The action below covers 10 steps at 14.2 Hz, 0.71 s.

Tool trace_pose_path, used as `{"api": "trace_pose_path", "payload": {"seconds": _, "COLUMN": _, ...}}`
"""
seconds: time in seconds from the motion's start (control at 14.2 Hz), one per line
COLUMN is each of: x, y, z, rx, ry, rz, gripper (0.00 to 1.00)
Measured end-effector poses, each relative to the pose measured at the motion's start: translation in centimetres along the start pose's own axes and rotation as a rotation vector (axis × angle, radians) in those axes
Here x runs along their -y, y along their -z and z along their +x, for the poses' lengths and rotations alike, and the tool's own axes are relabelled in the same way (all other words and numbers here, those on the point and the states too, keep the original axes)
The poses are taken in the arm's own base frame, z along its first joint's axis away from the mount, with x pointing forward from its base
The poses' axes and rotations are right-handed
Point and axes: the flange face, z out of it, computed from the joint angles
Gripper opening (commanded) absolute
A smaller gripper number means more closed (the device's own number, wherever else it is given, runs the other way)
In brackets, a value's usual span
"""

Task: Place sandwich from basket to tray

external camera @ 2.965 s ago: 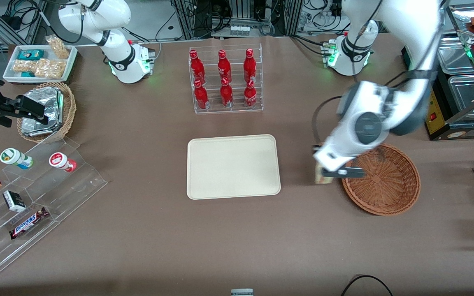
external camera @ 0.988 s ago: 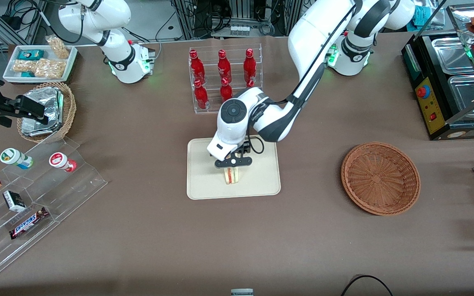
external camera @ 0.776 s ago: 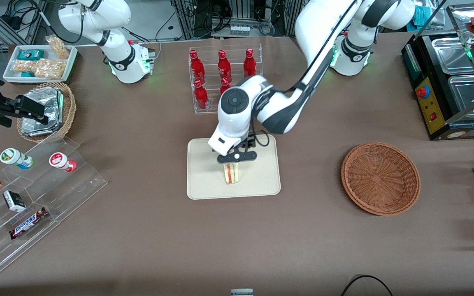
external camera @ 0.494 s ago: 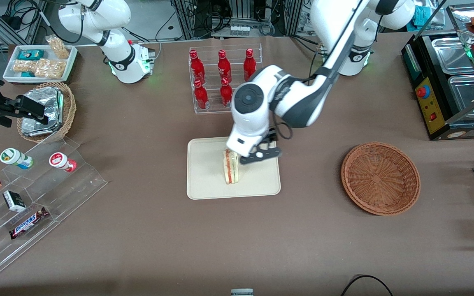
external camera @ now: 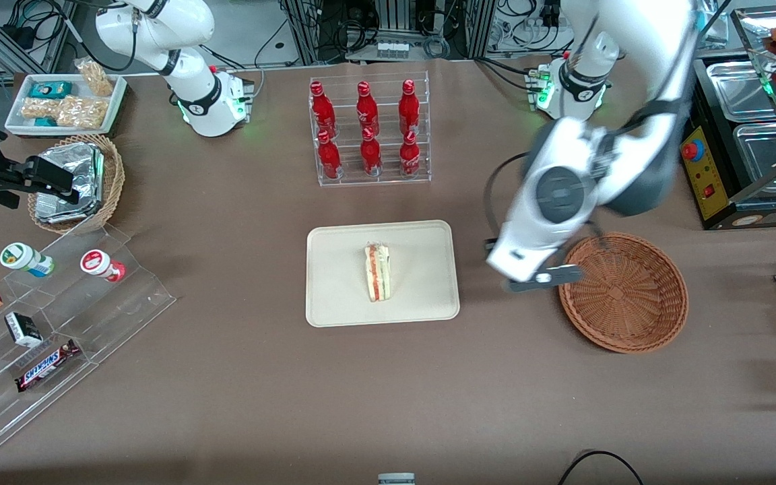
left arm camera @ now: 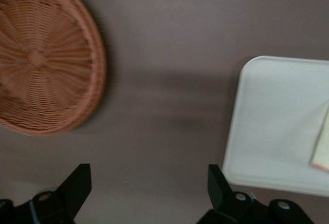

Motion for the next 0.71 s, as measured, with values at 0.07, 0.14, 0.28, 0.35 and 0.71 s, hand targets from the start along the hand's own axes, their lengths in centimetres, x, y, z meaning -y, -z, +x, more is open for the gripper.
{"api": "trace_pose_path", "payload": {"seconds": 0.07, "x": 3.4, "y": 1.2, "z": -0.3, "rx": 0.022, "ry": -0.049, "rz": 0.000, "gripper": 1.00}}
{"api": "trace_pose_path", "payload": {"seconds": 0.14, "x": 6.5, "y": 2.5, "z": -0.8, "rx": 0.044, "ry": -0.096, "rz": -0.002, "gripper": 1.00}}
{"api": "trace_pose_path", "payload": {"seconds": 0.28, "x": 11.7, "y": 5.2, "z": -1.5, "rx": 0.052, "ry": -0.185, "rz": -0.021, "gripper": 1.00}}
{"api": "trace_pose_path", "payload": {"seconds": 0.35, "x": 13.8, "y": 6.6, "z": -1.9, "rx": 0.040, "ry": -0.220, "rz": -0.032, "gripper": 1.00}}
{"api": "trace_pose_path", "payload": {"seconds": 0.71, "x": 24.2, "y": 13.5, "z": -3.6, "rx": -0.073, "ry": -0.216, "rz": -0.075, "gripper": 1.00}}
